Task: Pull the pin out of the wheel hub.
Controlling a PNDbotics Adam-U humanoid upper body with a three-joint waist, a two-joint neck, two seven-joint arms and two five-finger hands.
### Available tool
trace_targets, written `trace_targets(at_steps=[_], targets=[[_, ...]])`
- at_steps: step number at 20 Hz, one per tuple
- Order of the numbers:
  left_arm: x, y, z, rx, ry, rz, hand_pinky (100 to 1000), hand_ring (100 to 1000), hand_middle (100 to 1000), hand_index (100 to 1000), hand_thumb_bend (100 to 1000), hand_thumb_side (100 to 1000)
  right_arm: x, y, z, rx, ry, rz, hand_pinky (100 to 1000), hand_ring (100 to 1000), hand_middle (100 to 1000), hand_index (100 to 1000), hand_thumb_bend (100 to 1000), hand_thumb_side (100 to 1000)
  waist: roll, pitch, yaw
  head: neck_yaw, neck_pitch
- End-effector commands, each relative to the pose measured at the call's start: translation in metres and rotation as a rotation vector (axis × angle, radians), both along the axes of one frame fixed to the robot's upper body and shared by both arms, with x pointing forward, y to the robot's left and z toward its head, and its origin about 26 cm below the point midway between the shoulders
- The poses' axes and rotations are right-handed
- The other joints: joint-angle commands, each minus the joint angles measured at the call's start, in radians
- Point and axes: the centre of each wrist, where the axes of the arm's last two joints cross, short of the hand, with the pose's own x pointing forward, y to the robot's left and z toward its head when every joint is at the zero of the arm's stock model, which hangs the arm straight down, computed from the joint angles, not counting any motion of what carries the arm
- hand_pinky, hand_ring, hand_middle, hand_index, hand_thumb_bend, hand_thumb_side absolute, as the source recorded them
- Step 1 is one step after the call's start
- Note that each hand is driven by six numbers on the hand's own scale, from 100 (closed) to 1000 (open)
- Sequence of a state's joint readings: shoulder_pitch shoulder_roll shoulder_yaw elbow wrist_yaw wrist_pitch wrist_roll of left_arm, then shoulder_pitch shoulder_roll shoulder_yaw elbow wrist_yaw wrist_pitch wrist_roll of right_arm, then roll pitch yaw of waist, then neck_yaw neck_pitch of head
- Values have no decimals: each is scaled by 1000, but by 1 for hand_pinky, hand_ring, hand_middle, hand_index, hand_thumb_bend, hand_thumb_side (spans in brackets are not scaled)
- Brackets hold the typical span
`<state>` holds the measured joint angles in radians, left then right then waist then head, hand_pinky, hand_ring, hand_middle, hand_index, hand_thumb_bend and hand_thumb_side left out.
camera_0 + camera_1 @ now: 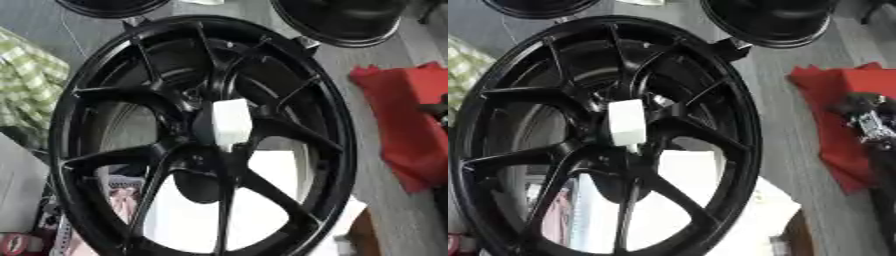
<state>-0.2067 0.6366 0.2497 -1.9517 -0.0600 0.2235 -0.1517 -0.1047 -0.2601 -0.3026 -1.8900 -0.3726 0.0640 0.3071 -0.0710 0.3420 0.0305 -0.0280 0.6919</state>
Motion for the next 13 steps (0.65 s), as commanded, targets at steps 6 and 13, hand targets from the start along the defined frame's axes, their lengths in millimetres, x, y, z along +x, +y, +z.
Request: trace_targets(at_steps=[6,13], targets=[[3,-32,-3,-201,-215,-149,755,468,546,717,100,692,-2,-1,12,-28,-41,16,987,724,535,651,100,320,-1,-14,-5,10,-10],[4,-46,-29,-409,-222,-169,752,465,541,712,100,735,-1,0,13,-26,-46,18,986,723,534,650,100,318,-4,-10,-9,15,-9]])
